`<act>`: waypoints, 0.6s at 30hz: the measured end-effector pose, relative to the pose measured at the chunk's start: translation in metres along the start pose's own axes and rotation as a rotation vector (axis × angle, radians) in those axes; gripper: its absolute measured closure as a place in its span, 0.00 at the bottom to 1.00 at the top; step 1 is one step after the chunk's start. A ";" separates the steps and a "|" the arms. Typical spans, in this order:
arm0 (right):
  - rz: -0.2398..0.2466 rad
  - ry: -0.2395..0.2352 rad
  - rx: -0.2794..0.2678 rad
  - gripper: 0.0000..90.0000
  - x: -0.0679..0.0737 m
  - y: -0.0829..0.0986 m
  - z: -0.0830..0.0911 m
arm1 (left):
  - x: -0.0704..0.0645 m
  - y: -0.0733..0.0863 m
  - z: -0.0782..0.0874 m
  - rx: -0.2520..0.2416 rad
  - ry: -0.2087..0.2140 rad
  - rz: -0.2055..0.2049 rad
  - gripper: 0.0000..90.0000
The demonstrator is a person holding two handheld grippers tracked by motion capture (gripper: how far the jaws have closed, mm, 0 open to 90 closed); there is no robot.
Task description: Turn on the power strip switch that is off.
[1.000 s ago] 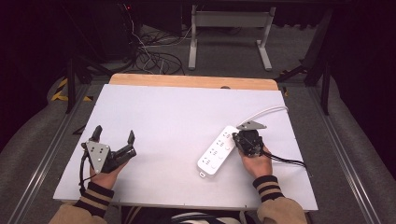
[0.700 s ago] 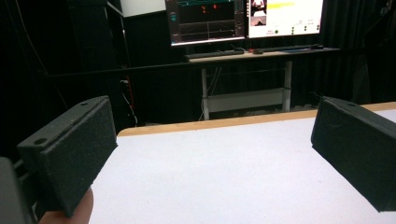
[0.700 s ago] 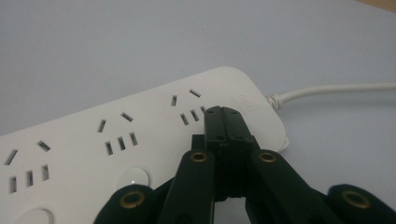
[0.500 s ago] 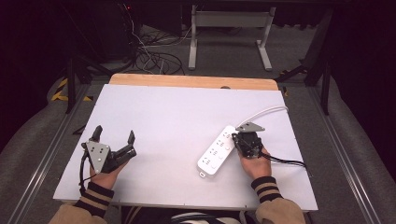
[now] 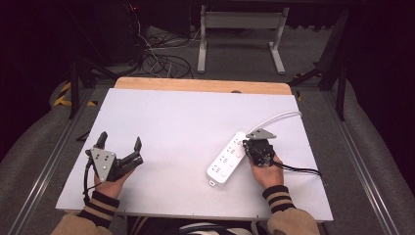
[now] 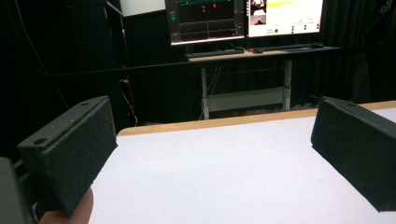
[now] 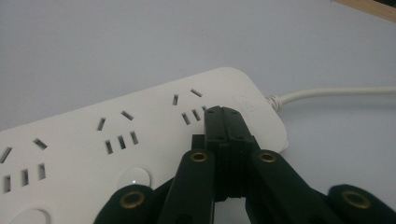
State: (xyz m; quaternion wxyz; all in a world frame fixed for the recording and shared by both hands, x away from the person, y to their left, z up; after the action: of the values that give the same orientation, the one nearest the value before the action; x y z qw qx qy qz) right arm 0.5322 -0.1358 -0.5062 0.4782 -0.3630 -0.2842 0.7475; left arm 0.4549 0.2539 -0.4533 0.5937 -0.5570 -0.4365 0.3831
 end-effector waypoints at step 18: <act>0.010 0.007 -0.001 1.00 0.000 0.000 0.000 | 0.000 0.000 0.000 0.002 0.000 0.000 0.01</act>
State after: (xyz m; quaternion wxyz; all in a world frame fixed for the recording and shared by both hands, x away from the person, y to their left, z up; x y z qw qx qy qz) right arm 0.5322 -0.1354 -0.5061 0.4754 -0.3672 -0.2813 0.7484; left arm 0.4548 0.2541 -0.4534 0.5942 -0.5566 -0.4362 0.3832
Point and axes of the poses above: each handheld gripper's, and its own axes: z roughly backward along the jaws, y roughly out of its underside, x roughly to its left, the point moved 6 cm from there along -z, roughly forward along the jaws, and after that the axes turned 14 degrees about y, right-handed, at the moved point
